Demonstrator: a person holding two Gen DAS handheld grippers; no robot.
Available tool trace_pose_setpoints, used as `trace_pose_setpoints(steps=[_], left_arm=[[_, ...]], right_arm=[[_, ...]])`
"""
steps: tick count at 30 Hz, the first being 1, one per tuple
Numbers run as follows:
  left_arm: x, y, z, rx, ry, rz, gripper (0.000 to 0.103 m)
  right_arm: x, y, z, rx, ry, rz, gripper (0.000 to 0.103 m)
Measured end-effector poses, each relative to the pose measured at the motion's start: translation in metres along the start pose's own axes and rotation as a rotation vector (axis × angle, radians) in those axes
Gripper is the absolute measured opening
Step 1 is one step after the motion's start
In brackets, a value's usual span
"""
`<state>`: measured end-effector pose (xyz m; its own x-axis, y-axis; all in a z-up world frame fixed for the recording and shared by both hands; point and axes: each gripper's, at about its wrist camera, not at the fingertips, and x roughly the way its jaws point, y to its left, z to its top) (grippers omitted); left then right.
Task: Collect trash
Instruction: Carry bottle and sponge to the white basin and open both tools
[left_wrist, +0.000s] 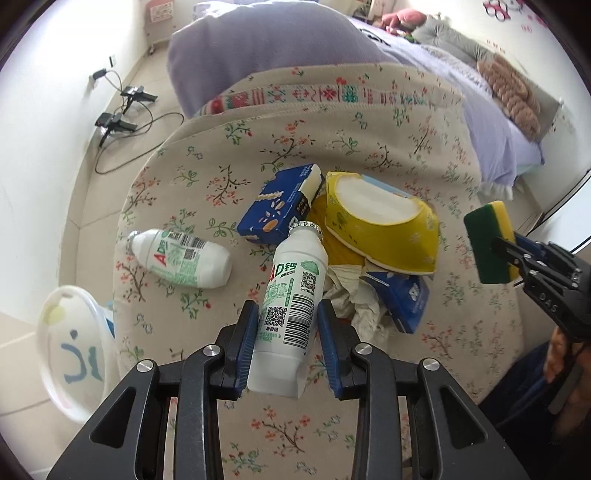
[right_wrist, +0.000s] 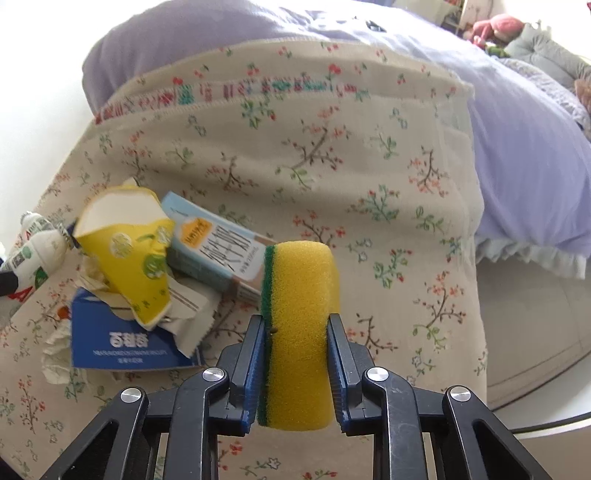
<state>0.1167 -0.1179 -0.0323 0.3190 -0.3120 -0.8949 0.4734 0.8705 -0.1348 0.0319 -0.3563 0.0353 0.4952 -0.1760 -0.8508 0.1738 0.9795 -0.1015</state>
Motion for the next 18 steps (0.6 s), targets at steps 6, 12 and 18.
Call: trace_pose_setpoints(steps=[6, 12, 18], left_arm=[[-0.028, 0.017, -0.012, -0.046, -0.064, 0.0, 0.035], [-0.057, 0.053, -0.022, -0.129, -0.125, 0.016, 0.035], [-0.069, 0.104, -0.035, -0.26, -0.146, 0.043, 0.035]], right_arm=[[-0.018, 0.018, 0.003, -0.039, -0.076, -0.013, 0.027], [-0.033, 0.054, 0.008, -0.122, -0.154, -0.037, 0.027], [-0.046, 0.103, 0.013, -0.21, -0.214, -0.023, 0.027]])
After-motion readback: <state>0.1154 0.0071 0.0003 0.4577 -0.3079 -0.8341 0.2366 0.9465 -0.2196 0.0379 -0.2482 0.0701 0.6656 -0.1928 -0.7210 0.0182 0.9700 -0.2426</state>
